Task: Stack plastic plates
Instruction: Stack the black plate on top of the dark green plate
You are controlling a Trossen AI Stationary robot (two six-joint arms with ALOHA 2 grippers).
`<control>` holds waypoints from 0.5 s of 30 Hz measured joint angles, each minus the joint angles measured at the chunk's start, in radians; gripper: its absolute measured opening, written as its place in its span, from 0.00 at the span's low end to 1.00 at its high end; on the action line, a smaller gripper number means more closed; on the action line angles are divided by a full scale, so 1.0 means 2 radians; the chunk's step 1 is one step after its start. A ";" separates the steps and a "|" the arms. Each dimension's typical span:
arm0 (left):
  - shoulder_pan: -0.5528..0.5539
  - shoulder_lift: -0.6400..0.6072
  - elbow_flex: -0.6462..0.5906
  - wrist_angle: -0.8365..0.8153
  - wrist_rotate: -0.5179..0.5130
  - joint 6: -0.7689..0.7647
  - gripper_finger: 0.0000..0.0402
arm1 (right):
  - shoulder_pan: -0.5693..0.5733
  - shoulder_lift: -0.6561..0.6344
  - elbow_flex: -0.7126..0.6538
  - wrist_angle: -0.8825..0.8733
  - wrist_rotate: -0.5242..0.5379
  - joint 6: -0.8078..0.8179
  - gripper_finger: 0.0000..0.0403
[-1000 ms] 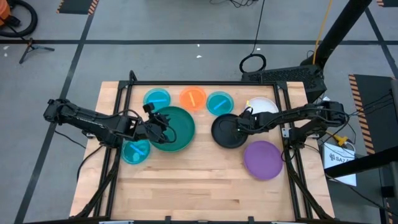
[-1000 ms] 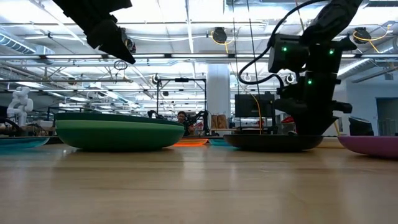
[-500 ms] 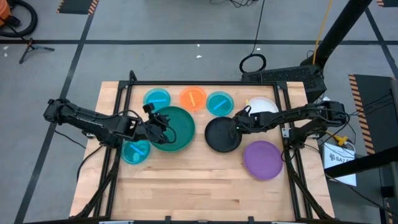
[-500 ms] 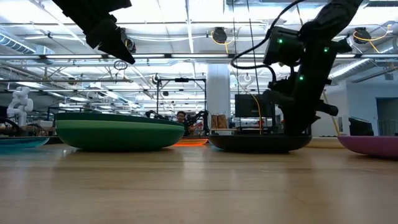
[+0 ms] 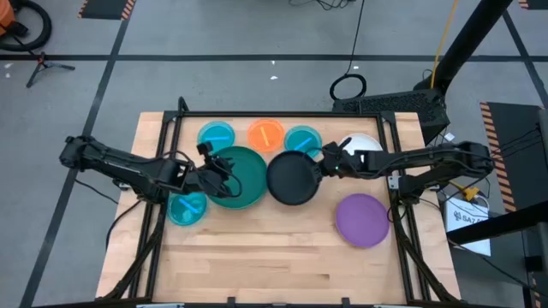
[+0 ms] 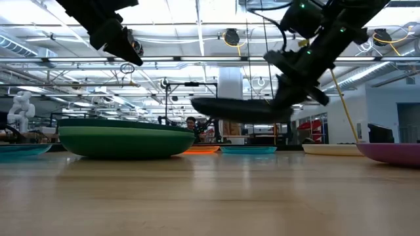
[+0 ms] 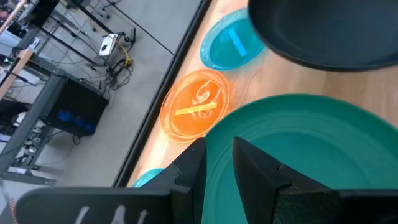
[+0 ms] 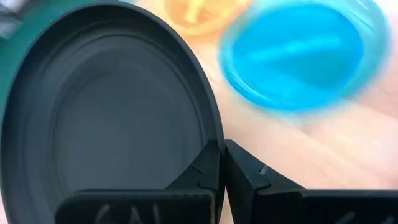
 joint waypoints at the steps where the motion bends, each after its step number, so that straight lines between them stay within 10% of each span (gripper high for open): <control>1: 0.000 -0.002 0.000 0.003 0.000 0.001 0.21 | 0.000 0.004 0.000 0.024 0.000 -0.007 0.01; 15: 0.008 -0.083 0.000 -0.008 -0.040 0.045 0.21 | -0.026 0.144 0.132 0.138 -0.005 -0.098 0.01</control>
